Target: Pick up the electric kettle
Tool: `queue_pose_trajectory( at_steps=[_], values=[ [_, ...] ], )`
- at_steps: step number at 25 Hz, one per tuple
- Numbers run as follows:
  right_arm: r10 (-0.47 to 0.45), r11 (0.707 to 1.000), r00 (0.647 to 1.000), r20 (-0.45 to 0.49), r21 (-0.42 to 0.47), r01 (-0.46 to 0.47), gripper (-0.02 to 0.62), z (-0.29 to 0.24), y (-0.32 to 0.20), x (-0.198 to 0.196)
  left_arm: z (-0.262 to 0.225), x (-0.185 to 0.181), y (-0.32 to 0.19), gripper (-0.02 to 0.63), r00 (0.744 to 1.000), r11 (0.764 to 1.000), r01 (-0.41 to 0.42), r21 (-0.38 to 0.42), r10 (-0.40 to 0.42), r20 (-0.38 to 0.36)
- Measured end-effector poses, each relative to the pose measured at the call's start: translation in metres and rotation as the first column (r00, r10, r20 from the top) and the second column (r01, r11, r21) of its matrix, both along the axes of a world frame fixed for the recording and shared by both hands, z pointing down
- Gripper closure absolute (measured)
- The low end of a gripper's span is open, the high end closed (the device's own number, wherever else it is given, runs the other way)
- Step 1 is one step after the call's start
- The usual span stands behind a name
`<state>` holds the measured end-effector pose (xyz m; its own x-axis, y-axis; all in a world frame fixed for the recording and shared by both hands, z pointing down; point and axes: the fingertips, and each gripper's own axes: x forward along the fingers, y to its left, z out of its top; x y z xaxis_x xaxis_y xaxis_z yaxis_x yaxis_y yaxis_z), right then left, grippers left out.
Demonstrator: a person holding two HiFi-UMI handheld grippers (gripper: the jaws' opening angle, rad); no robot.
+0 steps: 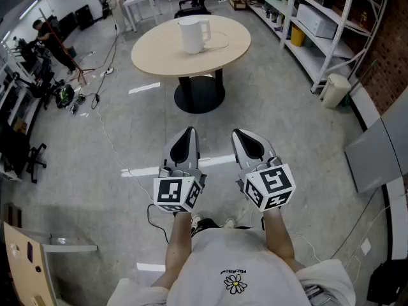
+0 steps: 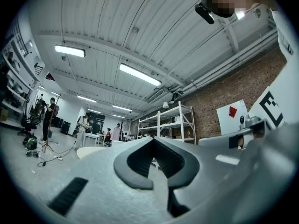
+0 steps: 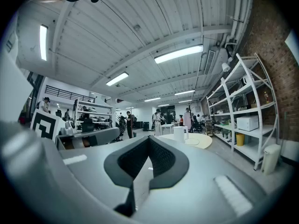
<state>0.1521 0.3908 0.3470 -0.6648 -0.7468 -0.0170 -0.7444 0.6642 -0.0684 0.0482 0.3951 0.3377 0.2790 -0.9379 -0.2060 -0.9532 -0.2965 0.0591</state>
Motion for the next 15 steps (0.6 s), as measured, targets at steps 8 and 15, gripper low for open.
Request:
queue_pose_trajectory(
  at_steps=[8,15],
  values=[
    [0.002,1.000,1.000,-0.005,0.013,-0.002,0.591,-0.002,-0.006,-0.005,-0.003,-0.007,-0.008,0.605,1.000,1.000,0.000,0.009,0.000,-0.020],
    [-0.005,1.000,1.000,0.030,0.009,0.005,0.591,-0.003,-0.025,0.004,0.005,0.004,-0.025,0.605,1.000,1.000,-0.012,-0.020,0.012,-0.011]
  ],
)
